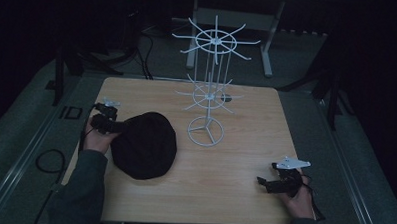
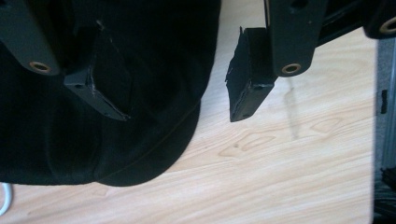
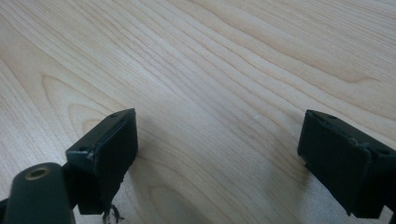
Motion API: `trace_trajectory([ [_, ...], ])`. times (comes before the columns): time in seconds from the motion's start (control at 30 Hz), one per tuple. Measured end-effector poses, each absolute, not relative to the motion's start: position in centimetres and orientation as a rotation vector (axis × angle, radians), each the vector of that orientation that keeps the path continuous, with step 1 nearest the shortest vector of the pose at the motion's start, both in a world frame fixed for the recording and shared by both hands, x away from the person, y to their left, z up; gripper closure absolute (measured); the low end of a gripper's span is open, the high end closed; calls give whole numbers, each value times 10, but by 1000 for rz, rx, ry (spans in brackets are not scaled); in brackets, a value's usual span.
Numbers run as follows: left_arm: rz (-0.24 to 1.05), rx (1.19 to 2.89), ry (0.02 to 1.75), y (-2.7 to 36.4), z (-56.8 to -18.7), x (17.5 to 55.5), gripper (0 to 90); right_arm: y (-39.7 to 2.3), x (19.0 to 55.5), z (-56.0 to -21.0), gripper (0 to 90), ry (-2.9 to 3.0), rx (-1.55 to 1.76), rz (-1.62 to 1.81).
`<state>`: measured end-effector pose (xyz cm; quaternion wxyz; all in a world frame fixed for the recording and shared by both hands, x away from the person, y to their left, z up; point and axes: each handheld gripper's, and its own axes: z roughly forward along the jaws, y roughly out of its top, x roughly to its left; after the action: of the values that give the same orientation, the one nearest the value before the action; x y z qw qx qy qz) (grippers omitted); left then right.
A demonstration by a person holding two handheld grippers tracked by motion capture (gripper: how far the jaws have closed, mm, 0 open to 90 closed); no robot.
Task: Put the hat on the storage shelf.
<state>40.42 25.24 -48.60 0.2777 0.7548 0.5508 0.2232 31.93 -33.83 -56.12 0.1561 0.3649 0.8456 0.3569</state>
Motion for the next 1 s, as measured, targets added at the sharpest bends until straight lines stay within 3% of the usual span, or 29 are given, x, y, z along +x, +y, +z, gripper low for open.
trace_trajectory([
  [0.4,514,2221,1535,237,-518,432,416,-338,319,-561,120,2421,1045,1023],
  [0.6,501,2313,1548,235,-524,432,570,-338,319,-561,120,2421,1045,1023],
  [0.73,472,2311,1546,239,-520,431,738,-338,319,-561,120,2421,1044,1023],
  [1.0,261,2128,1588,262,-521,424,769,-338,319,-561,120,2421,1045,1023],
])
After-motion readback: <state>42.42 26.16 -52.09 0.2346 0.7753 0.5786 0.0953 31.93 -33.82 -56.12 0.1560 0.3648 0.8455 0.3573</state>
